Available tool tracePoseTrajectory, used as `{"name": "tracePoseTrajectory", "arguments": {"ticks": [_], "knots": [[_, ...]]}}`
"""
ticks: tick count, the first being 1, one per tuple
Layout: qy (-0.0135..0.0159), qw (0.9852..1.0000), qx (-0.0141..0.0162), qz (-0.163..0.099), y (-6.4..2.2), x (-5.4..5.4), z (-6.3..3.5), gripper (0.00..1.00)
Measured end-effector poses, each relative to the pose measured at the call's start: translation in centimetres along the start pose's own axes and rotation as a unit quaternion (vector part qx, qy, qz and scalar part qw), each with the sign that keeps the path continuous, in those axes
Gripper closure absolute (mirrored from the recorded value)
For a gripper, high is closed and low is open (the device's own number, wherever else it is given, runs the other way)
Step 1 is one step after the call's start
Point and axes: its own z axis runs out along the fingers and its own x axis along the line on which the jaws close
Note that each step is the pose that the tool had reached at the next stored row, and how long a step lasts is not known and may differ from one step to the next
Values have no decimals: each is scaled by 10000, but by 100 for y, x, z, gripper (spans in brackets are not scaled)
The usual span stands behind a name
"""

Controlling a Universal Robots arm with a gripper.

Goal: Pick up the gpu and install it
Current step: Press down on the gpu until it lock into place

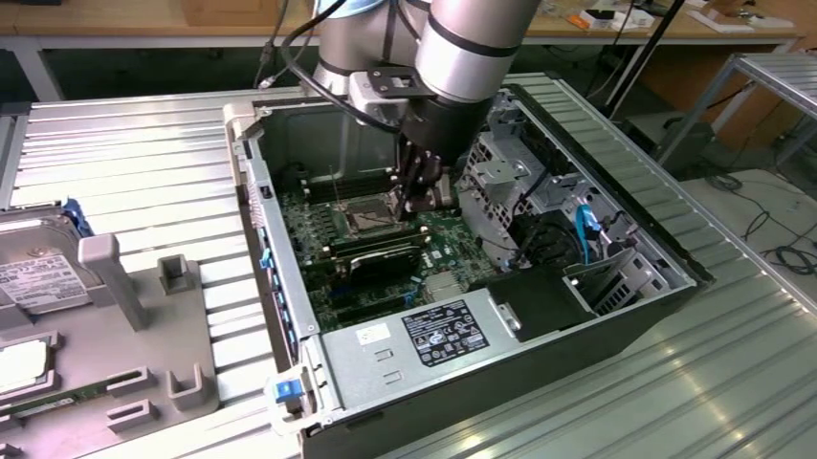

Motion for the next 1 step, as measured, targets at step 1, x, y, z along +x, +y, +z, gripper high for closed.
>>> {"name": "tracePoseTrajectory", "arguments": {"ticks": [1], "knots": [[0, 10000, 0, 4, 0, 0, 0, 89]]}}
